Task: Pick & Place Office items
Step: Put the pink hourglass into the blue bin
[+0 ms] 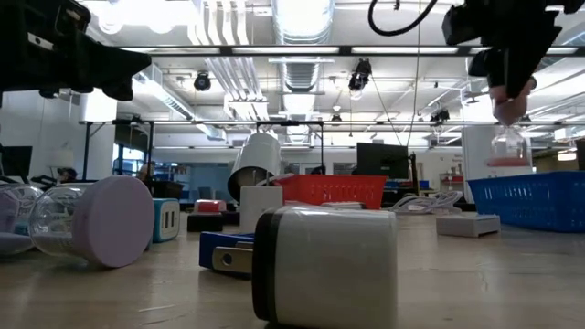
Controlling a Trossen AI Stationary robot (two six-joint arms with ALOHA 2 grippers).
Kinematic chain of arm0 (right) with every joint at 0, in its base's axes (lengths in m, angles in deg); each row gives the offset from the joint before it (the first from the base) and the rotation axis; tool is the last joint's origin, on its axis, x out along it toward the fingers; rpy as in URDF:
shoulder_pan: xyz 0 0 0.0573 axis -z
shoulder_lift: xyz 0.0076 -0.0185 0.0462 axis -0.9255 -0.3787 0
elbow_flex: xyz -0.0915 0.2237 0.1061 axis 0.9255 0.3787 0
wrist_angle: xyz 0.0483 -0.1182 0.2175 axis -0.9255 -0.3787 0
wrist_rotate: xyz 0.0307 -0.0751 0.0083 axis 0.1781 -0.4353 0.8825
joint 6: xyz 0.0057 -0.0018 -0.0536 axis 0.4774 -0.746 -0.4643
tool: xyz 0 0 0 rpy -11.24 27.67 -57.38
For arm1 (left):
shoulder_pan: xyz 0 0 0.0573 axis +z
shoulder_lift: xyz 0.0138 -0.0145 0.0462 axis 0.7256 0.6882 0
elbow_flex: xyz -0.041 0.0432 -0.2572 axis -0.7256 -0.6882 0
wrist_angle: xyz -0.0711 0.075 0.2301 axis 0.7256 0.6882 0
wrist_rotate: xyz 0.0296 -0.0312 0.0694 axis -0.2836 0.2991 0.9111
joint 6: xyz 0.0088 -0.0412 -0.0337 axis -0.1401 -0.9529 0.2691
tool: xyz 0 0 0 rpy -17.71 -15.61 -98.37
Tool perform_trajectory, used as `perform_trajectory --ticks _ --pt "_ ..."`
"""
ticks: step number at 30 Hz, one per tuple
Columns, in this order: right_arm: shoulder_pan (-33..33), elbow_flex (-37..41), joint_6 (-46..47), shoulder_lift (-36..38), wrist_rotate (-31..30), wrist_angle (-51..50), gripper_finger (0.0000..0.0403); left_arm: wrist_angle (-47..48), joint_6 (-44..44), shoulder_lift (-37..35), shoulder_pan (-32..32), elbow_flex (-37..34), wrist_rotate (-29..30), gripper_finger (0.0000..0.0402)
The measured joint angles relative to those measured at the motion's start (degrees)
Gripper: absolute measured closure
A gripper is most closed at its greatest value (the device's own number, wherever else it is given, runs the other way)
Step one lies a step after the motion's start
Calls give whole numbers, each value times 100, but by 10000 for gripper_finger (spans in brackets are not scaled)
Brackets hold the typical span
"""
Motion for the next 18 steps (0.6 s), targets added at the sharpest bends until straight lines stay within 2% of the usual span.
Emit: perform_trajectory --ticks 8,18 --pt "720 400 -1072 0 518 111 208 0 89 0 0 0 -1 396" --pt "1111 970 -1323 -19 557 795 208 0 89 0 0 0 -1 396"
